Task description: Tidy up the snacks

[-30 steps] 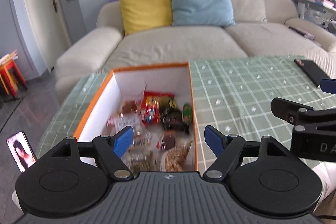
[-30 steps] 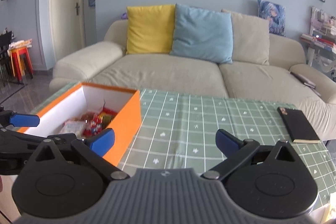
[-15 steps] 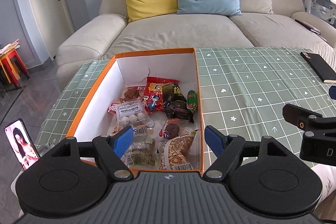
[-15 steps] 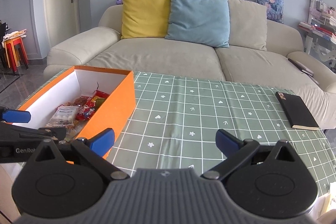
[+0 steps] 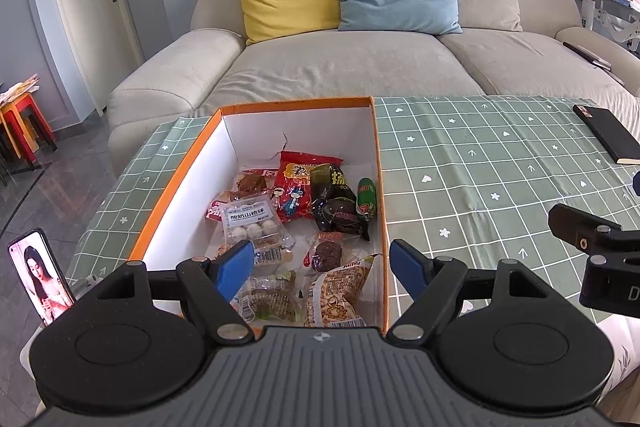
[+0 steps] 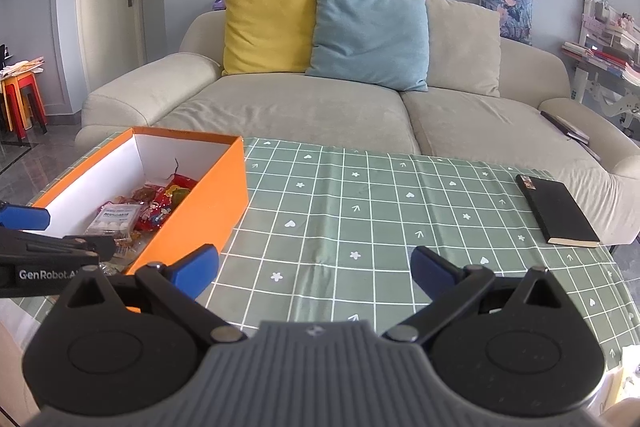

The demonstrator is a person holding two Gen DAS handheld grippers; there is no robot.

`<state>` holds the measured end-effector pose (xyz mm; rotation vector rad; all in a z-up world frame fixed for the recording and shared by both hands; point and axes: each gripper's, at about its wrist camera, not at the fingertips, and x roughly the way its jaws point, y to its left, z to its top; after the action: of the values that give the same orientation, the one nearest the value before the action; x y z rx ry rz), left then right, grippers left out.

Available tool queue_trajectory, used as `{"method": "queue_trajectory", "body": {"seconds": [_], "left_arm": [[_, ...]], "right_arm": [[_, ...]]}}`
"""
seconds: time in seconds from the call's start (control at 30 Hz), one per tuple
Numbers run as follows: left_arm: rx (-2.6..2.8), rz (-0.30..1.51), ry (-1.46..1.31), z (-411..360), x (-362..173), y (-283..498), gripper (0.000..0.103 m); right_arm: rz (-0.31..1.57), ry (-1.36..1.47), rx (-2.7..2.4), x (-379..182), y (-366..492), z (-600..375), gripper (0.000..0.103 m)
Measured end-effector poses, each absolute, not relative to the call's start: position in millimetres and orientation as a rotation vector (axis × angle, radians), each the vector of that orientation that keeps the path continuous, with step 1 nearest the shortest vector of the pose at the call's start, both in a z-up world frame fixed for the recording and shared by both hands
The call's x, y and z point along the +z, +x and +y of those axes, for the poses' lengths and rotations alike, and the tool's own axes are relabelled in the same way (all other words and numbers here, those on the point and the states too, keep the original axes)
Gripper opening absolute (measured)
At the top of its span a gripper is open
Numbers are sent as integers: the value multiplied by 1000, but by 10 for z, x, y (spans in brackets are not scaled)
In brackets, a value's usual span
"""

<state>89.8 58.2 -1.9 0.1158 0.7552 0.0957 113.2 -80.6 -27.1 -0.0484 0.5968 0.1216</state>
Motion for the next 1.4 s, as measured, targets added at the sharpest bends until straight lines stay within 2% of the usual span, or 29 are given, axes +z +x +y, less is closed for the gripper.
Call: {"method": "queue_trajectory", "body": {"seconds": [1.4], "left_arm": [[74,743,140,514,6,884,90]], "right_arm": [[602,-42,104,-284,1142,-829,99]]}}
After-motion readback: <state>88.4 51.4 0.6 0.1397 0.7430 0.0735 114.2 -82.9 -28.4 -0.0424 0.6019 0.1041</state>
